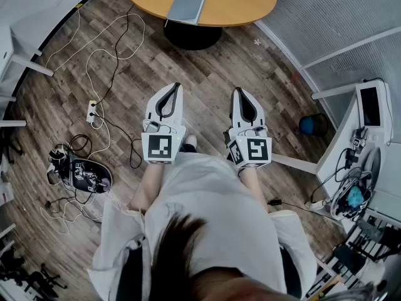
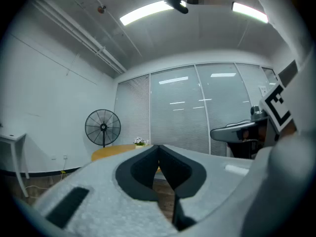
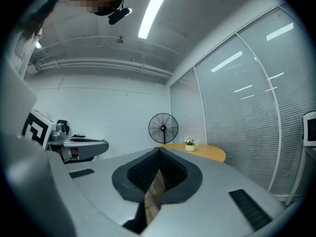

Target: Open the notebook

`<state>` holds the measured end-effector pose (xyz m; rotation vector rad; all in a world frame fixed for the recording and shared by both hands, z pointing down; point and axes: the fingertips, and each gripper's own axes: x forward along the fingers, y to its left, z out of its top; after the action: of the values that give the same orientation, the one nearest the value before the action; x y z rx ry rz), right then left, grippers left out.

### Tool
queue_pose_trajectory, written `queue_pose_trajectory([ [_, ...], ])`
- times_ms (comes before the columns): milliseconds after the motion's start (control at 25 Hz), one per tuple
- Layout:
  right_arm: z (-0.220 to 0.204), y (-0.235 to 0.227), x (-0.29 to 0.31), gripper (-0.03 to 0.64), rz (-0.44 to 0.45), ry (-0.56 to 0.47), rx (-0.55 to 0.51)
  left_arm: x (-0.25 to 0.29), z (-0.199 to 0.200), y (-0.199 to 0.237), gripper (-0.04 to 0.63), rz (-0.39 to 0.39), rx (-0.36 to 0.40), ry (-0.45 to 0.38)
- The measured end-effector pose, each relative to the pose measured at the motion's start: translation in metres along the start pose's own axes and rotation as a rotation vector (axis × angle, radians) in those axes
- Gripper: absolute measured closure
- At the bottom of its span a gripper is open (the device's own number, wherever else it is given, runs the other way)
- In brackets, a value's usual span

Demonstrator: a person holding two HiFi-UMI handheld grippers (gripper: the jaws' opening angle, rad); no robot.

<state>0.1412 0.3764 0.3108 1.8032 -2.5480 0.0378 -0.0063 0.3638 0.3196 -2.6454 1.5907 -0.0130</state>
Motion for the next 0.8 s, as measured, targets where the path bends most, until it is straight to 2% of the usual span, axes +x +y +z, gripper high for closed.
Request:
queue_pose_trajectory([
  [320,-0.002,0.007,-0.002,0.615,0.015,0.008,0.026,0.002,0.001,-0.010,0.578,-0.020,-0.028,0.004],
  [800,0.000,0.023,-0.002,0.615,0.067,0.012,-0.001,-0.006,0.004,-0.010,0.578,-0.022,-0.031,-0.010],
])
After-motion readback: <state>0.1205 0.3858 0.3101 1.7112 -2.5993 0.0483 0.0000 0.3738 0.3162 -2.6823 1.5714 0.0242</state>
